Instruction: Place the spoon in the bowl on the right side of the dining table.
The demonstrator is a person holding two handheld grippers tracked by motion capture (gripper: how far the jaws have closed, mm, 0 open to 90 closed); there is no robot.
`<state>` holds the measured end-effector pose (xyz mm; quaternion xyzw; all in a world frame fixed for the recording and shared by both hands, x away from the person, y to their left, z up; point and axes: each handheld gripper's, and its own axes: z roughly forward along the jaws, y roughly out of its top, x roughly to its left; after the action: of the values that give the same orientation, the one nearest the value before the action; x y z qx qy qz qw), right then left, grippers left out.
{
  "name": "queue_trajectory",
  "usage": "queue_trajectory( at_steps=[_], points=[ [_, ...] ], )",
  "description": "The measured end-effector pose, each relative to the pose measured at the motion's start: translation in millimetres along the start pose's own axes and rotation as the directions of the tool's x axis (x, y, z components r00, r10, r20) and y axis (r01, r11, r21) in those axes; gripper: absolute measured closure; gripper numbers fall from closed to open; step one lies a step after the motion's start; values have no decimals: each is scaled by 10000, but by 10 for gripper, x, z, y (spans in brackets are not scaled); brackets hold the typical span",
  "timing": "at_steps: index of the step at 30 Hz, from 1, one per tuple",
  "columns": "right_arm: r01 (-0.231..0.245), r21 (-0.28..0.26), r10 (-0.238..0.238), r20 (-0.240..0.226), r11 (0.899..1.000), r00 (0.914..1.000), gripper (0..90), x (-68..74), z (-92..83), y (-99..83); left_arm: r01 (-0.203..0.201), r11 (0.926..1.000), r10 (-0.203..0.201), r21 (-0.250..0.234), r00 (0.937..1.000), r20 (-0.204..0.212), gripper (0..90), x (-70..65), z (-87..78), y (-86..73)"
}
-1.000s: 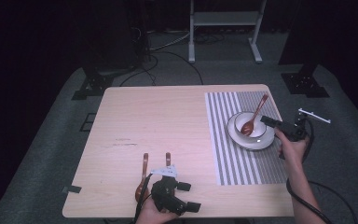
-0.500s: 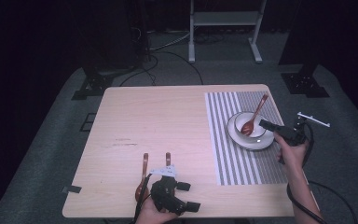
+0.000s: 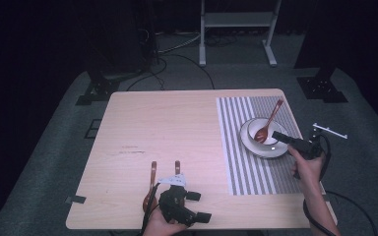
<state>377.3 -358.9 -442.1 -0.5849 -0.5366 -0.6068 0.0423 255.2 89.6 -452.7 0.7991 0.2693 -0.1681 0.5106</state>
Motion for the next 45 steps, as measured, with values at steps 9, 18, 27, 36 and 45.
queue_trajectory(
  at_steps=[9, 18, 27, 36, 45],
  points=[
    [223, 145, -219, -294, 9996, 9993, 439, 99, 1, -89, -5, 10000, 5, -37, 10000, -21, 8, 0, -11, 0],
    [335, 484, -310, -514, 9983, 9982, 429, 184, 53, -199, -12, 10000, 11, -78, 10000, -44, 8, 2, -27, 0],
    [550, 660, -504, -694, 9963, 9963, 427, 270, 67, -283, -24, 9999, 23, -99, 10000, -84, 9, -4, -37, 4],
    [639, 889, -572, -755, 9940, 9955, 421, 295, 80, -379, -45, 9999, 43, -123, 9999, -132, 9, -4, -51, 10],
    [703, 1082, -611, -860, 9916, 9944, 419, 328, 102, -479, -69, 9999, 67, -157, 9999, -153, 9, -2, -63, 10]
  ],
)
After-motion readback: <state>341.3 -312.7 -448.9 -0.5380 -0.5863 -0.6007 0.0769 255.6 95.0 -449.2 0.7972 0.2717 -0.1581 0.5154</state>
